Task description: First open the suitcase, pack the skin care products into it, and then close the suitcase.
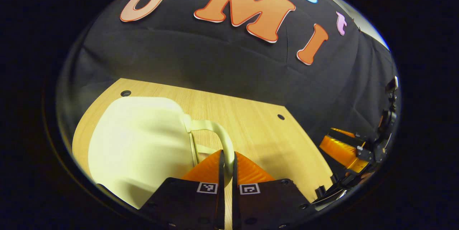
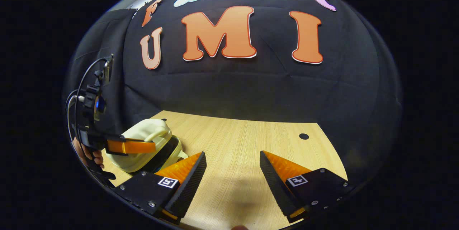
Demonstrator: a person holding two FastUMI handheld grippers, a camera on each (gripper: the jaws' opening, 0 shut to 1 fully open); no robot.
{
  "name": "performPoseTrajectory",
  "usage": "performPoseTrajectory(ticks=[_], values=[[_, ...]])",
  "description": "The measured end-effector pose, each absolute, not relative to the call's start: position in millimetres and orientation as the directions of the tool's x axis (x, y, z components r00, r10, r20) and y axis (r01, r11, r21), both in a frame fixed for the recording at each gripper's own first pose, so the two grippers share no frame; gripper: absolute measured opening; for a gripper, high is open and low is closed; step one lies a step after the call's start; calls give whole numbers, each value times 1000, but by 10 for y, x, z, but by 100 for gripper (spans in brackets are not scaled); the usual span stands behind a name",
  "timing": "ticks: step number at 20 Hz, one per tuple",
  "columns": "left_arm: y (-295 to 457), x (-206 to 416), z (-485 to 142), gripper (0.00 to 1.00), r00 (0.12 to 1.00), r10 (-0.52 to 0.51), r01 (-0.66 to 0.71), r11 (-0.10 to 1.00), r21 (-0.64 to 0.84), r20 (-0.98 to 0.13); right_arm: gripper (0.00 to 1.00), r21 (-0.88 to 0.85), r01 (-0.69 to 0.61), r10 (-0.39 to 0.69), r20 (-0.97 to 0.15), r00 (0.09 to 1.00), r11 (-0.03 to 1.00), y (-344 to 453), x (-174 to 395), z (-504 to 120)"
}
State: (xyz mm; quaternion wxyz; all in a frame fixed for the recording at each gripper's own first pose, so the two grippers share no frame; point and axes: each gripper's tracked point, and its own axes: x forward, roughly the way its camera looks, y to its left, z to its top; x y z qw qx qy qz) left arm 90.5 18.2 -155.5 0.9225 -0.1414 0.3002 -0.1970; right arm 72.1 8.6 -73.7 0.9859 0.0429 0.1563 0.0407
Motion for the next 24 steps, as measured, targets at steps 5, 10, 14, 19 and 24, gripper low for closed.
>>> performPoseTrajectory(ticks=[5,10,14,19,24], values=[[41,844,-1771,24,713,-430,274,898,-345,-554,95,90,-65,89,-288,954,994,18,665,-695],[38,934,-1332,75,824,-345,279,938,-208,-450,95,87,-62,80,-226,971,994,-34,649,-499],[218,899,-796,94,922,-235,203,970,-135,-308,95,68,-71,79,-132,988,995,-25,625,-185],[508,593,-139,98,993,-73,65,995,-78,-98,94,32,-74,74,0,997,997,-13,581,225],[573,326,246,97,999,-39,40,995,-89,15,94,1,-87,87,44,995,996,42,548,375]])
